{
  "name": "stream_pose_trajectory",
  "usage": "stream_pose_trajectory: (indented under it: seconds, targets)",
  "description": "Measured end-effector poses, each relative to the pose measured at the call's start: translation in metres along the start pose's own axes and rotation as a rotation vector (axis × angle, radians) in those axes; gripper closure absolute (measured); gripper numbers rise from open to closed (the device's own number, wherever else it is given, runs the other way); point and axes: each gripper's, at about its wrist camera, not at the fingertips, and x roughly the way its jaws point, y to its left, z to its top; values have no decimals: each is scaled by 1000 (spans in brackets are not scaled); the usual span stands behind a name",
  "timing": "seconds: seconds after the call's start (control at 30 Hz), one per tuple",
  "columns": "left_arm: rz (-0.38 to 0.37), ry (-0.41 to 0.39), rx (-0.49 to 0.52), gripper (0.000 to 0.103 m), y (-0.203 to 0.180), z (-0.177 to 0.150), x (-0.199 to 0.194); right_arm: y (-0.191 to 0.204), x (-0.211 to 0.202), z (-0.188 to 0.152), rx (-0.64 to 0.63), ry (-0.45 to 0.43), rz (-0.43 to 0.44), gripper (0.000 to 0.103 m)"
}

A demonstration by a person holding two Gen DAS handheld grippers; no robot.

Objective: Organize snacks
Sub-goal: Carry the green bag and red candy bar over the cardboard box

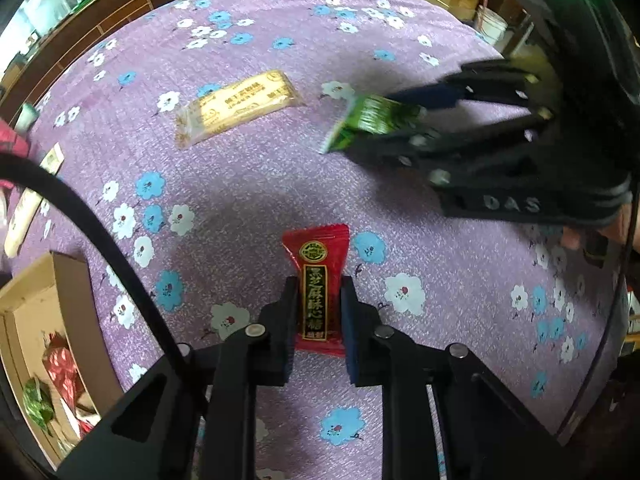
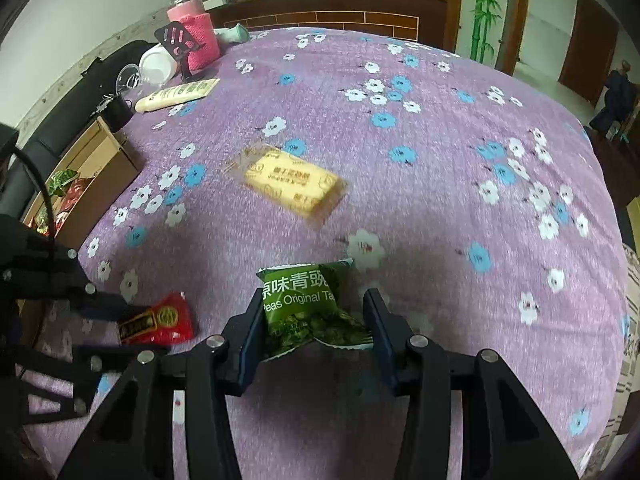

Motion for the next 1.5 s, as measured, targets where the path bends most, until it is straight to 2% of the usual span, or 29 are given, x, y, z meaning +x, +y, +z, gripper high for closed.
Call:
stream_pose_trajectory:
  seconds: [0.33,0.57,0.83,0.97,1.13,1.3,1.5]
  targets:
    - [17,-69,-200,83,-19,-34,-21,4,-20,-34,45,-6,11,56]
    - [21,-136,-312,83,-36,-69,-31,21,-43,-74,86,-6,26,56]
    - [20,-176,-393,83,-42,-101,-39,49,-62,-104,142,2,52,56]
    - [9,-182,-430,83,-34,-116,-47,73,-68,-101,127,-4,67,56]
    - [30,-257,-476,82,-15,-139,-83,115,-71,-81,60,-23,98,56]
    - [80,-309,-577,82,29,-166,-113,161,-68,-51,-16,-49,147,56]
    - [179,-335,-724,82,94,-202,-134,222,-50,-10,-110,-74,199,56]
